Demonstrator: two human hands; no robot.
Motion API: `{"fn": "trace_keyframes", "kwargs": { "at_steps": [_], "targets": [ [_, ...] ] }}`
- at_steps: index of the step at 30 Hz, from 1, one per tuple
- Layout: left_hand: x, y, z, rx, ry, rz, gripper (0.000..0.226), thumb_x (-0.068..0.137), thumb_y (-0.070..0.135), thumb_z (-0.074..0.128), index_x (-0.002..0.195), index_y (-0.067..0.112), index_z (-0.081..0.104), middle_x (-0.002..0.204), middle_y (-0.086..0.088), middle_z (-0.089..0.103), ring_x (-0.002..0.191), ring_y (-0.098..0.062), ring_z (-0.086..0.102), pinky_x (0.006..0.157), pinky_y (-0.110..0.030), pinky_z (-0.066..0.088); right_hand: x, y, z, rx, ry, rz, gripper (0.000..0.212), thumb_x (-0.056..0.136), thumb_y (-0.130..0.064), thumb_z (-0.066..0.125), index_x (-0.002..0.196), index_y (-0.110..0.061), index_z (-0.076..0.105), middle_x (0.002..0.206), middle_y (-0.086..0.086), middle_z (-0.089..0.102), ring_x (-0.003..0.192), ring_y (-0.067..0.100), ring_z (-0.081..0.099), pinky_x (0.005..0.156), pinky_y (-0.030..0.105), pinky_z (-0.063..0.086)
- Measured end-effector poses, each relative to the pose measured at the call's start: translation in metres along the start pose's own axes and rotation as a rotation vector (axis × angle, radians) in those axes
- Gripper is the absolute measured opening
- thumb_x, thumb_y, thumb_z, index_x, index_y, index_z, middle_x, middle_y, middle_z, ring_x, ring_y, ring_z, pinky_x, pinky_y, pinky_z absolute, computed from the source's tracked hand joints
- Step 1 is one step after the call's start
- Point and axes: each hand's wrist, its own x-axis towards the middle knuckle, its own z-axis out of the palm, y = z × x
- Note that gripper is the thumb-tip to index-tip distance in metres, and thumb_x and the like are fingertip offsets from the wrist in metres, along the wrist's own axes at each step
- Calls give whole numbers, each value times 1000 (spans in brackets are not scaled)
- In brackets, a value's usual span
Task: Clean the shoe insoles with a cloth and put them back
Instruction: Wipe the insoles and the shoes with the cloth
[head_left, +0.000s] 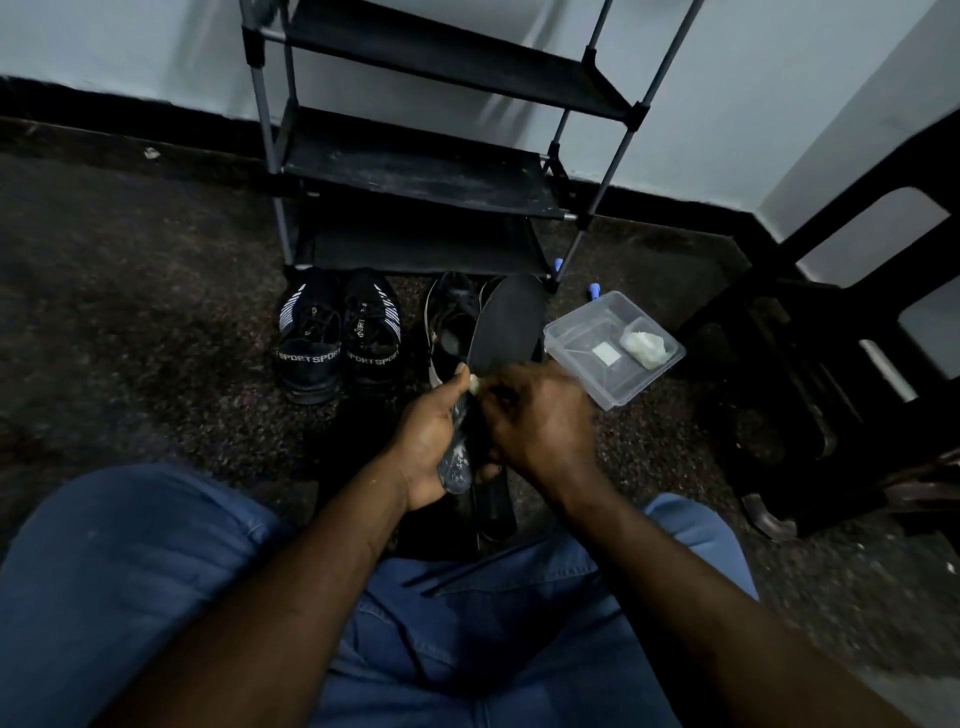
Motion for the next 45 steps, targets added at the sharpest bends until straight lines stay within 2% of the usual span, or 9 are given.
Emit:
{"fn": "trace_keyframes", "kwargs": {
  "at_steps": [4, 10, 17, 23, 28, 33, 36, 39, 45],
  "targets": [
    [-7, 0, 1, 91, -32, -17, 56, 103, 60, 38, 100, 15, 71, 79, -9, 67, 56, -24, 57, 46, -26, 49, 19, 15, -2, 10, 74, 169, 17, 91, -40, 67, 93, -28, 78, 86, -4, 74, 78, 18, 65, 68, 31, 52],
    [-3, -1, 2, -23, 6, 10, 51, 102, 60, 43, 111, 16, 68, 90, -10, 63, 69, -23, 61, 62, -30, 49, -7, -4, 2, 40, -36, -17, 17, 85, -32, 62, 89, -26, 77, 82, 2, 72, 77, 24, 63, 68, 35, 51],
    [-5, -2, -1, 65, -44, -2, 58, 102, 61, 39, 87, 20, 78, 73, -7, 65, 54, -23, 55, 45, -26, 46, 16, 14, -1, 59, 85, 167, 20, 93, -42, 67, 89, -26, 78, 82, -2, 75, 74, 19, 66, 66, 35, 54],
    [0, -2, 0, -57, -4, 40, 57, 101, 59, 47, 114, 10, 74, 105, -15, 71, 87, -27, 69, 76, -36, 56, -14, -11, 5, 131, -2, 30, 14, 83, -29, 67, 89, -24, 79, 84, 1, 75, 76, 24, 66, 66, 32, 52],
    [-1, 0, -2, 62, -17, 27, 55, 100, 64, 43, 101, 17, 72, 83, -8, 65, 59, -23, 57, 48, -26, 46, 6, 6, 0, 40, 84, 110, 12, 86, -36, 70, 92, -28, 78, 84, -1, 75, 79, 24, 66, 71, 38, 54],
    [-9, -2, 0, 86, -45, -10, 56, 102, 62, 40, 96, 18, 74, 80, -8, 66, 55, -23, 57, 45, -26, 45, 12, 14, 0, 79, 95, 147, 14, 90, -37, 68, 94, -27, 78, 87, -4, 74, 80, 19, 66, 72, 35, 53],
    [-6, -1, 0, 24, -7, 18, 58, 100, 61, 47, 113, 10, 72, 102, -18, 69, 80, -33, 65, 68, -39, 57, -5, 2, 5, 42, 35, 25, 14, 87, -34, 65, 89, -25, 76, 82, 0, 71, 77, 23, 62, 69, 37, 51],
    [-6, 2, 3, -66, 24, 29, 65, 97, 60, 54, 139, 11, 62, 135, -19, 62, 115, -34, 62, 95, -43, 51, -14, -8, 4, 47, -38, -108, 17, 85, -35, 62, 86, -25, 76, 81, -2, 72, 76, 24, 63, 67, 34, 47],
    [-9, 5, 0, 18, -18, 16, 58, 101, 62, 41, 112, 12, 69, 83, -12, 67, 55, -24, 60, 45, -27, 49, 8, 16, -19, 436, -2, 254, 7, 88, -31, 76, 83, -27, 77, 77, -15, 73, 69, 1, 68, 66, 26, 54]
  ]
}}
